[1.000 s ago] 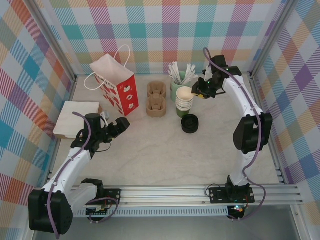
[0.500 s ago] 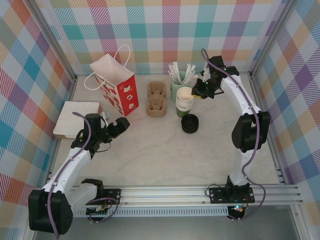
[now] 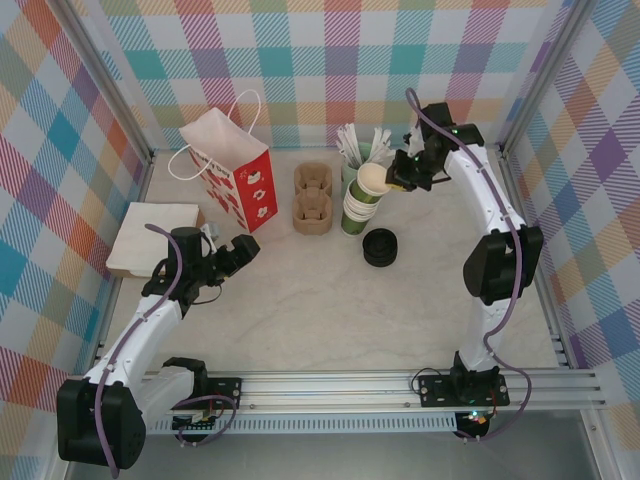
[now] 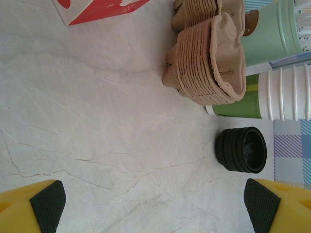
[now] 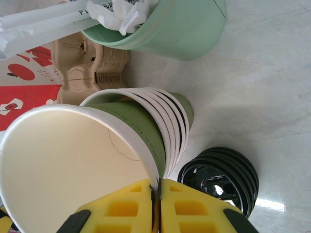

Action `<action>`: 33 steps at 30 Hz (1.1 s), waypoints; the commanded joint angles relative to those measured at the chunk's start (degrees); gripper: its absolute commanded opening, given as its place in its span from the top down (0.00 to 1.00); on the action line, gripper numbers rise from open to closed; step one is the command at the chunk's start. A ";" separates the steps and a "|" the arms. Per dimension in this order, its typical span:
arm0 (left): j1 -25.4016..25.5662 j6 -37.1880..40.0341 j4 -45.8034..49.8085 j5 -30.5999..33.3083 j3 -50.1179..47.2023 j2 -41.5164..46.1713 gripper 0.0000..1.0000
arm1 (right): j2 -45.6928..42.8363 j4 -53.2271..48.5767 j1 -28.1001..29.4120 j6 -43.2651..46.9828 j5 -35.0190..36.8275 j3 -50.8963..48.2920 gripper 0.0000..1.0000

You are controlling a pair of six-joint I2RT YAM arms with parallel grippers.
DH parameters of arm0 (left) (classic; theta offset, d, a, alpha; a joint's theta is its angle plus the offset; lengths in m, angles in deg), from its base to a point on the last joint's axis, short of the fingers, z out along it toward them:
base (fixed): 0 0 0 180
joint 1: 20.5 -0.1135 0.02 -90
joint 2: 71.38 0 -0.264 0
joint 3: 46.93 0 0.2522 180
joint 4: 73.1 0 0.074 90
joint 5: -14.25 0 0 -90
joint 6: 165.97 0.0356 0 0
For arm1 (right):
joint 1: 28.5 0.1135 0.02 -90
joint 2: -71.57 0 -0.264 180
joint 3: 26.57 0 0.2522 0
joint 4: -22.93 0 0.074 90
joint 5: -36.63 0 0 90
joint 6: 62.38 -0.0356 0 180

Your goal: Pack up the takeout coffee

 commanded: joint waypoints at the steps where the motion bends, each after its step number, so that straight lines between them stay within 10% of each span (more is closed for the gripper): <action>1: 0.70 -0.49 -0.21 0.26 0.49 0.15 0.04 | -1.37 -3.06 0.38 1.46 0.42 2.76 0.89; 18: 0.82 -1.66 0.09 -2.13 2.47 2.06 0.04 | -12.87 -8.90 0.74 1.61 0.51 9.11 0.89; 33: 1.08 -2.91 -0.96 -2.86 2.81 1.60 0.04 | -33.21 7.03 14.34 -8.53 5.34 -32.77 0.90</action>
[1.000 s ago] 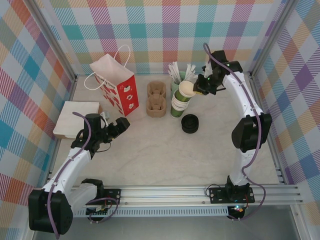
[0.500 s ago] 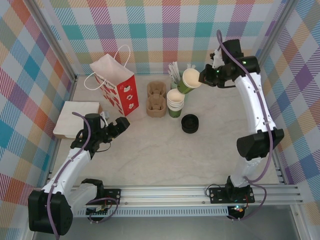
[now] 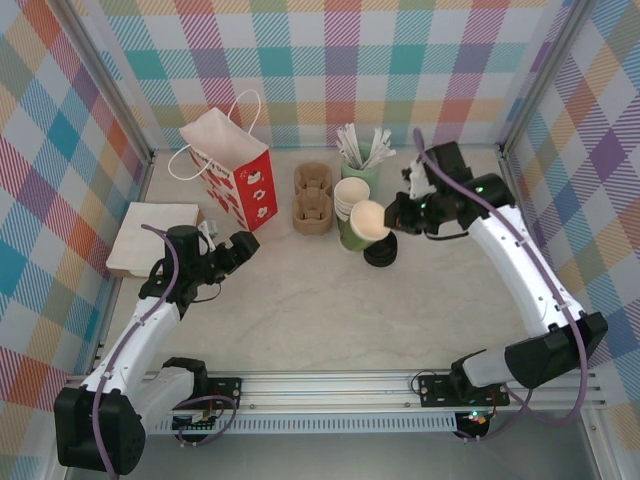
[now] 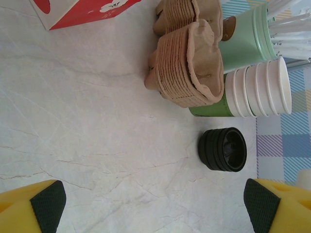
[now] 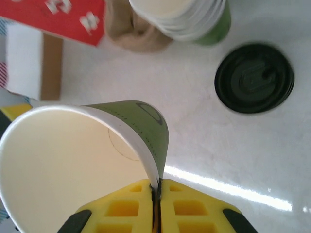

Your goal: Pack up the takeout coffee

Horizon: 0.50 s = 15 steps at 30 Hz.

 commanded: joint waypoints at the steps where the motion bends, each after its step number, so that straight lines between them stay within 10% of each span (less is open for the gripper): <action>1: 1.06 -0.86 -1.13 -1.13 1.78 -0.33 0.04 | -0.57 6.45 3.49 -4.01 2.86 -6.22 0.90; 15: 1.48 -1.52 -1.51 -0.56 0.81 -0.94 0.04 | 16.21 14.33 14.41 -4.91 12.13 -9.53 0.88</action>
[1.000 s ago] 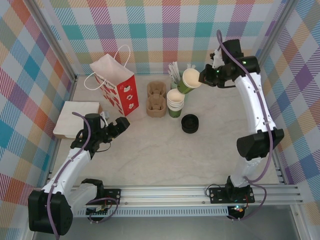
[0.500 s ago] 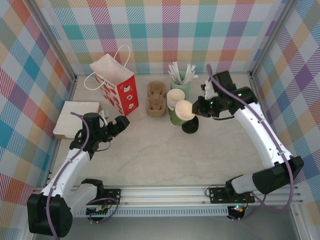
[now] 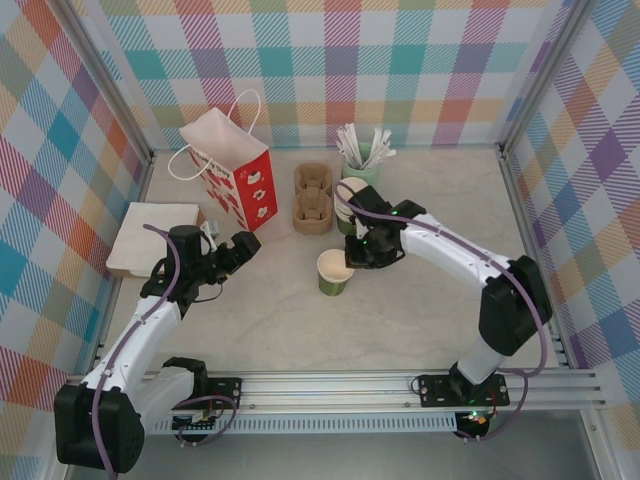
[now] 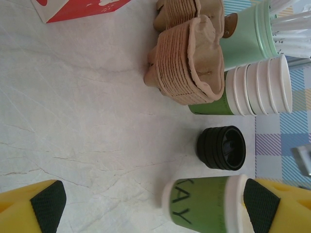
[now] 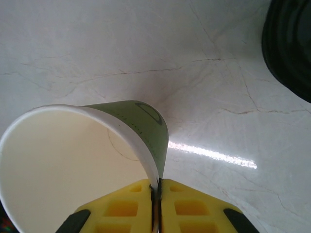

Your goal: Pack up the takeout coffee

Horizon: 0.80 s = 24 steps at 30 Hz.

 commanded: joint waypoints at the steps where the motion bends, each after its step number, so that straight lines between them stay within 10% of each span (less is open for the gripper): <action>1: 0.80 -0.63 -1.31 -0.49 0.74 -0.51 0.04 | 2.13 0.45 0.46 -0.04 3.06 2.53 0.88; 24: 1.76 -0.68 -3.58 -1.90 1.29 -0.55 0.03 | -7.82 -6.30 -1.51 3.85 10.74 4.99 0.45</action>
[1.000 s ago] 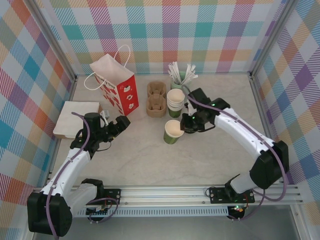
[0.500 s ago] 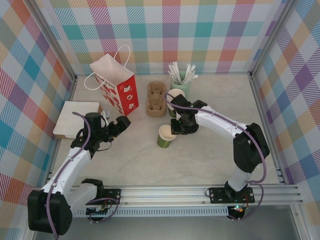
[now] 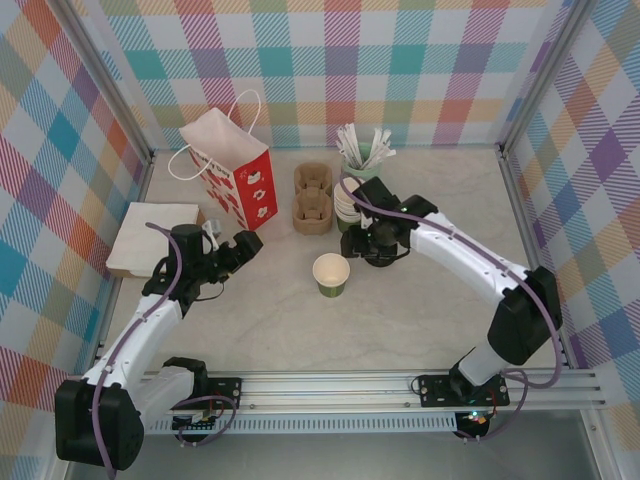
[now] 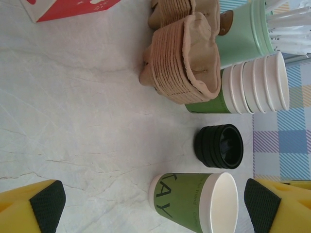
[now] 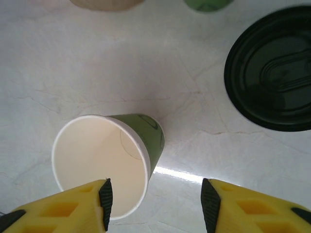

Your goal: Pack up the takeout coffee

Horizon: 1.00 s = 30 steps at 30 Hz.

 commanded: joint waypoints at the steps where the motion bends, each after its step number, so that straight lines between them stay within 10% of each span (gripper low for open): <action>1: 1.19 -0.96 -2.25 -1.53 1.31 0.39 0.03 | -2.49 -4.77 -2.16 2.70 5.03 1.12 0.44; 11: 4.82 -2.95 -5.63 -1.12 1.16 -3.02 0.03 | -1.94 -3.97 -14.55 8.03 6.63 -2.63 0.44; 30: 6.74 -3.04 -5.85 0.78 0.99 -4.50 0.03 | 14.73 -1.11 -17.13 10.51 4.74 4.61 0.46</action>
